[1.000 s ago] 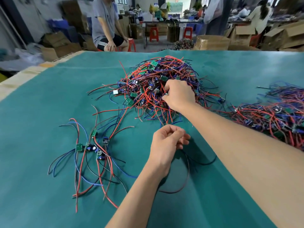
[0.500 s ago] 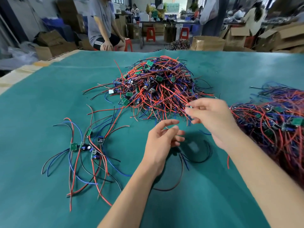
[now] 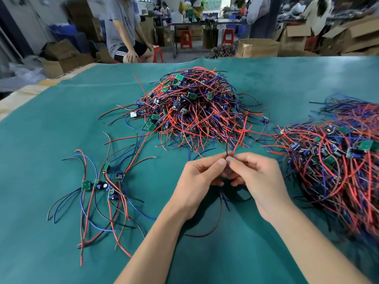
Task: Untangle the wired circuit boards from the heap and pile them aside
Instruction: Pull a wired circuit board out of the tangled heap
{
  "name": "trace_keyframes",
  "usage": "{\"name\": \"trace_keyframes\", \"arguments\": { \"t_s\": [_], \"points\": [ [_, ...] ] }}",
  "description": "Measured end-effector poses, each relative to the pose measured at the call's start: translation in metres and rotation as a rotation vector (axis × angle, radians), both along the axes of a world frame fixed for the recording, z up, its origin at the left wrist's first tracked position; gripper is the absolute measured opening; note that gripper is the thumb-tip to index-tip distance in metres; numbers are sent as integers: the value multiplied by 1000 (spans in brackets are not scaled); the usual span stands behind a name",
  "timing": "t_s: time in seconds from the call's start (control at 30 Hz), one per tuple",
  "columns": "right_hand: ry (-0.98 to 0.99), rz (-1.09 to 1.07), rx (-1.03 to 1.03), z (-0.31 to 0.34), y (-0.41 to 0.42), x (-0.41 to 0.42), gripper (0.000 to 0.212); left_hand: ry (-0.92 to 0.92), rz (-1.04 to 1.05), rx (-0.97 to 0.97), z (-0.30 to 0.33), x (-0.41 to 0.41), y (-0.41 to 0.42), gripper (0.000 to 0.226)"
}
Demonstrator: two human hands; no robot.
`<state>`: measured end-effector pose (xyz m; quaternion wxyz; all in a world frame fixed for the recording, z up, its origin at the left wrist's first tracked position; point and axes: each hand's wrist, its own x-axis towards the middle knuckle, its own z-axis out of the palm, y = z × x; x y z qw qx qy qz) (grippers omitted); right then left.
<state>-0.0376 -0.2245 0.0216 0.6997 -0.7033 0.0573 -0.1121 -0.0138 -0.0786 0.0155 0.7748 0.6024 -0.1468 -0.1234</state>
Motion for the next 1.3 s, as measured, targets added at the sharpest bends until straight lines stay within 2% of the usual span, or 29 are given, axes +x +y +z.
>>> {"name": "trace_keyframes", "arguments": {
  "t_s": [0.3, 0.47, 0.63, 0.7, 0.83, 1.03, 1.3],
  "points": [
    [8, -27, -138, -5, -4, 2, 11, -35, 7, 30, -5, 1, -1, 26],
    [52, 14, -109, -5, -7, 5, 12, -53, 2, 59, -6, 2, -2, 40],
    [19, 51, -120, -5, -11, 6, 19, 4, 29, 51, -6, 2, -2, 9],
    [-29, 0, -218, -8, -11, 7, 24, 15, 30, 46, -6, 2, -2, 8],
    [-92, -154, -408, -10, -15, 12, 20, 45, 24, 39, -4, 2, -2, 8],
    [-152, -468, -423, -5, -50, 18, 24, 48, -19, 51, -1, -1, -2, 14],
    [-287, -687, -278, 9, -65, 14, 14, 40, -20, 63, 1, -2, -1, 10]
  ]
}}
